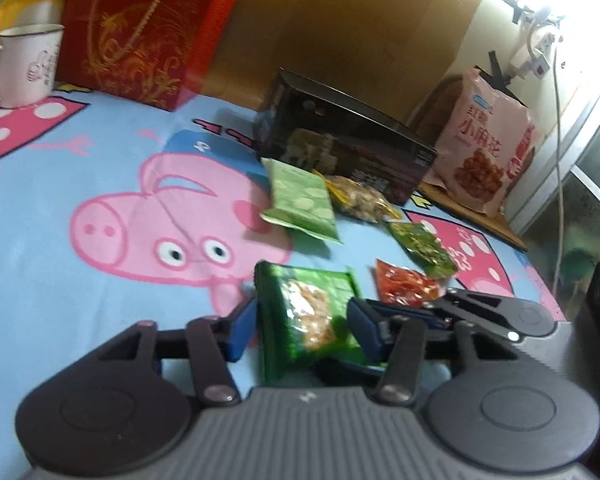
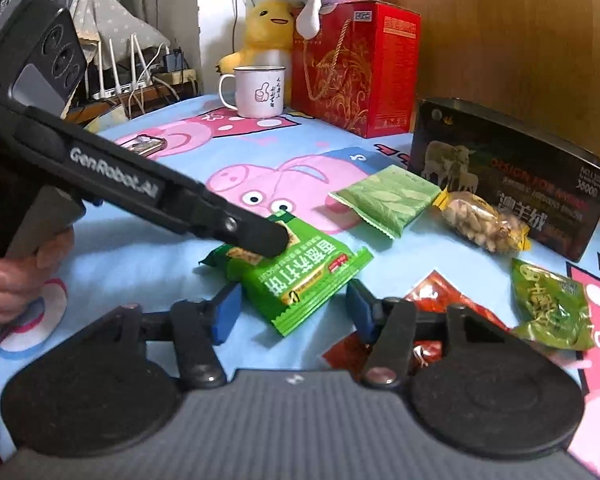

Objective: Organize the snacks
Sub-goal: 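Grasp the green snack packet with the left tool and lift it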

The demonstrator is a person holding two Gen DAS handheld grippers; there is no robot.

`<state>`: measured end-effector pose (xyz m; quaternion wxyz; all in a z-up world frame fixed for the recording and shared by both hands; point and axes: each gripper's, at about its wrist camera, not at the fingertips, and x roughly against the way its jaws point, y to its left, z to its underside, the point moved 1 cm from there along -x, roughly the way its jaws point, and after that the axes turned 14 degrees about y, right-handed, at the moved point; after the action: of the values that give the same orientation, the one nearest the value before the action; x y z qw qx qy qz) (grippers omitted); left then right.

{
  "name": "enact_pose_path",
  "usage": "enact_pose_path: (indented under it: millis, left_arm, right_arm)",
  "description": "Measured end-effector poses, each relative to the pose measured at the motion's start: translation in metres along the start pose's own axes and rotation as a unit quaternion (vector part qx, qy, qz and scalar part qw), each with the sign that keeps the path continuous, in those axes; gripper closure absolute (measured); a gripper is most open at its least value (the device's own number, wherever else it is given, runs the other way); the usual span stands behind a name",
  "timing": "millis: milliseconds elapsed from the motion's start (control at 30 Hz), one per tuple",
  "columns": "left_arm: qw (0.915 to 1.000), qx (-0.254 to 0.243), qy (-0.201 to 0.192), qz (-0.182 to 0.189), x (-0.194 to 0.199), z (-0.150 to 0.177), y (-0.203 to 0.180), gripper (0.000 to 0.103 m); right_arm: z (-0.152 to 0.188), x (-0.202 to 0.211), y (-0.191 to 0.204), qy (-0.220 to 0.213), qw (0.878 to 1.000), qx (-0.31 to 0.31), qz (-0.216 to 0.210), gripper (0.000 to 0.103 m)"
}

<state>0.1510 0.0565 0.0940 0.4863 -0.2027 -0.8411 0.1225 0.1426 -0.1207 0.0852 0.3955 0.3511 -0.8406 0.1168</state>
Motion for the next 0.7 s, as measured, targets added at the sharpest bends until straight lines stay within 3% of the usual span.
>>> enact_pose_path:
  millis: [67, 500, 700]
  left_arm:
    - [1.0, -0.005, 0.001, -0.006, 0.0, 0.001, -0.005, 0.058]
    - [0.9993, -0.027, 0.014, 0.022, 0.004, 0.01, -0.029, 0.058]
    - [0.9965, -0.066, -0.007, 0.05, 0.011, -0.022, -0.053, 0.059]
  right_arm:
    - [0.0, 0.001, 0.002, -0.001, 1.0, -0.005, 0.0, 0.055]
    - [0.022, 0.027, 0.01, -0.021, 0.999, -0.042, 0.016, 0.06]
    - [0.019, 0.048, 0.004, -0.064, 0.995, -0.052, 0.065, 0.06]
